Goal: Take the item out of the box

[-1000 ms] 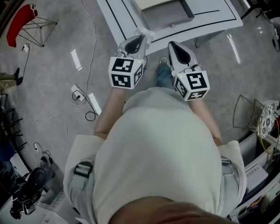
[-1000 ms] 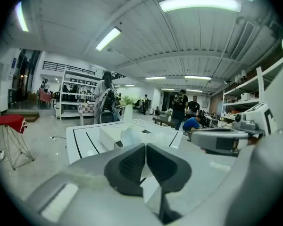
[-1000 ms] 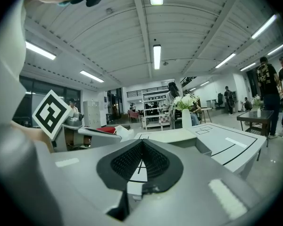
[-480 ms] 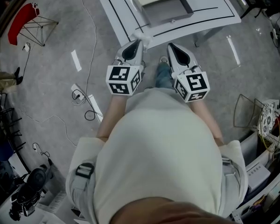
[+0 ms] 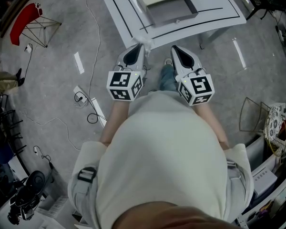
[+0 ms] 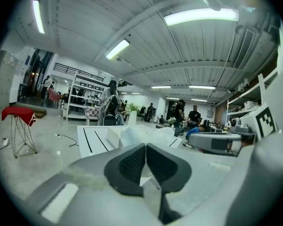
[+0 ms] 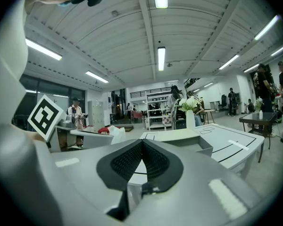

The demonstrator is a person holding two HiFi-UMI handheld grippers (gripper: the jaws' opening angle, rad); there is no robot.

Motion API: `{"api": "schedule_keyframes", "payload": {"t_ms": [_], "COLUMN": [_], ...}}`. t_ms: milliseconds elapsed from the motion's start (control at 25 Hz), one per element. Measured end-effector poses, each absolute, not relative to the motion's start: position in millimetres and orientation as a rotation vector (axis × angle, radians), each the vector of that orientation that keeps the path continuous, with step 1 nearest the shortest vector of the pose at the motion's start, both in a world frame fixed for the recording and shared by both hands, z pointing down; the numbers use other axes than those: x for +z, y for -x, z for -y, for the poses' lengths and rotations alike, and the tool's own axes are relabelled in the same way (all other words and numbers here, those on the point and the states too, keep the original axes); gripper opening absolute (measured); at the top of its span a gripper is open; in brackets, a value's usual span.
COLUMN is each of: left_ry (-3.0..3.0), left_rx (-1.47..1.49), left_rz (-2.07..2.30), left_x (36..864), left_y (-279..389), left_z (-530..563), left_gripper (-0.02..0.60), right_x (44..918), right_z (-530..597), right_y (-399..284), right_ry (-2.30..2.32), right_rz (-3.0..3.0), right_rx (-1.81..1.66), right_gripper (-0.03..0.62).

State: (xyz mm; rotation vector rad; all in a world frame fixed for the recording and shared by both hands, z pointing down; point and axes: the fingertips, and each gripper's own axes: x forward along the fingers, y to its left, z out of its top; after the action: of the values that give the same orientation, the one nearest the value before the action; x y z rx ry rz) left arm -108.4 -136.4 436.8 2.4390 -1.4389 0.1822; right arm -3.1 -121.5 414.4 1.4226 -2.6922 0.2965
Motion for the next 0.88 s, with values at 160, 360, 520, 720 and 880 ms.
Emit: {"api": "schedule_keyframes", "payload": {"t_ms": [160, 360, 520, 720, 880], "left_ry": [-2.442, -2.442, -2.439, -2.437, -2.443], "left_rx": [0.183, 0.184, 0.186, 0.185, 0.18], "left_rz": [1.442, 1.446, 1.446, 1.445, 1.444], "left_x": [435.2, 435.4, 436.4, 436.2, 434.6], "left_y": [108.6, 110.7, 110.4, 110.9, 110.3], "left_z": [135.4, 138.0, 138.6, 139.0, 141.3], "left_gripper": [0.009, 0.011, 0.009, 0.009, 0.009], "right_x": [414.3, 415.0, 415.7, 415.6, 414.8], "right_z": [121.0, 121.8, 121.9, 122.1, 124.0], "right_y": [3.1, 6.8, 7.0, 7.2, 7.2], "right_ry": [-1.424, -1.417, -1.414, -1.415, -1.418], "right_rz": [2.691, 2.684, 2.685, 2.683, 2.683], "right_rx": [0.293, 0.276, 0.275, 0.275, 0.27], "right_gripper": [-0.003, -0.003, -0.003, -0.003, -0.003]}}
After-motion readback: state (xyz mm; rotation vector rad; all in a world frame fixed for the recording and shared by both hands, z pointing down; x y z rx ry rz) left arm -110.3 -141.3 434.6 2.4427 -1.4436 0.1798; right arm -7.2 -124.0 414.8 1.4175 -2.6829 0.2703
